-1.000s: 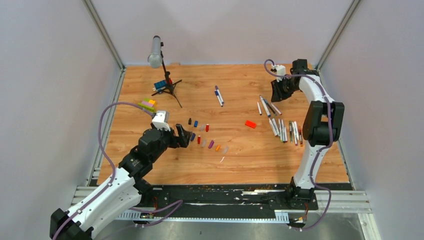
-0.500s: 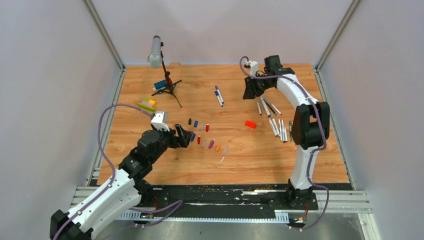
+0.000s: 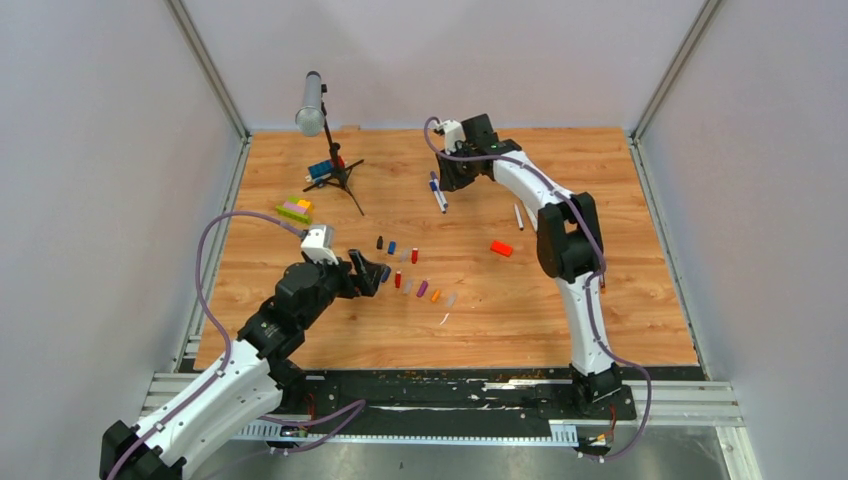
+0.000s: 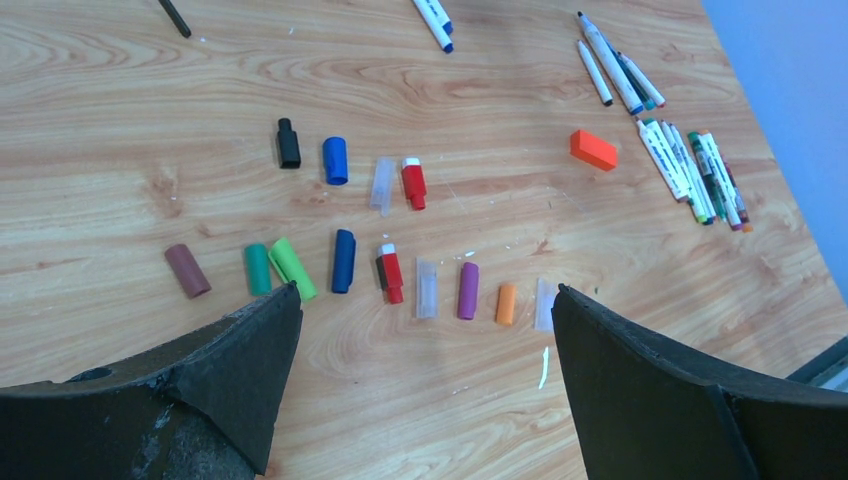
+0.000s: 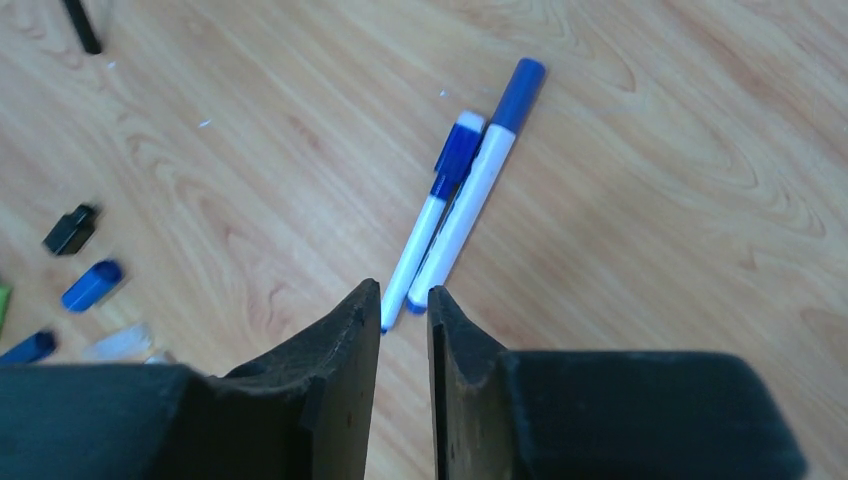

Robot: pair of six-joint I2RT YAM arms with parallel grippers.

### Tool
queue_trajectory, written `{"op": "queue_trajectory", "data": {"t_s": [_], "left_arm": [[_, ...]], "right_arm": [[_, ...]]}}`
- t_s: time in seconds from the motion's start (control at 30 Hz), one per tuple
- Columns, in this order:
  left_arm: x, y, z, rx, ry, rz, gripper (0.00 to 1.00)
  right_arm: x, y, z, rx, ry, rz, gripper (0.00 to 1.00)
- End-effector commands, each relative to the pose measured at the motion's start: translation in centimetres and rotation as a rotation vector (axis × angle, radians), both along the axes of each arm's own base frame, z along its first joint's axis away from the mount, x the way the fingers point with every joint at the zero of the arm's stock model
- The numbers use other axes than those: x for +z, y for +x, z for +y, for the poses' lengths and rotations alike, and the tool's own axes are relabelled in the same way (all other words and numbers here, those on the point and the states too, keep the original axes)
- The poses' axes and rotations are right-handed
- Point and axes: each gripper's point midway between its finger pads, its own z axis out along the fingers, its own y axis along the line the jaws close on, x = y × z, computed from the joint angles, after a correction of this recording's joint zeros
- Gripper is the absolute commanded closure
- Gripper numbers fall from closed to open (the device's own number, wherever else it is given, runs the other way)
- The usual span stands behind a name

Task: Open the pen caps
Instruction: Pick up the pen from the center of the board.

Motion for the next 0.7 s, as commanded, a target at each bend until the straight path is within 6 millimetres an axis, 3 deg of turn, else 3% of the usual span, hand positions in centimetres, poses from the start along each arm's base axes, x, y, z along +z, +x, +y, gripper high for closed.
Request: {"op": "queue_trajectory", "data": {"t_s": [0.0,0.3,0.67], "left_arm": [[1.5,0.7,0.4,0.042,-0.026,-0.050,0.00],[1.4,1.1,1.1,0.068,0.014,-0.061,0.00],[1.7,1.2,1.2,0.066,0.030,-0.063,0.00]], "right_arm": [[0.1,3.6,0.7,-0.108,-0.040,-0.092,0.77],[-2.8,5.0,1.3,-0.118,-0.089,-0.093,0.80],[-5.5,4.2,1.7,-0.092,-0.148,-0.066,0.77]]}}
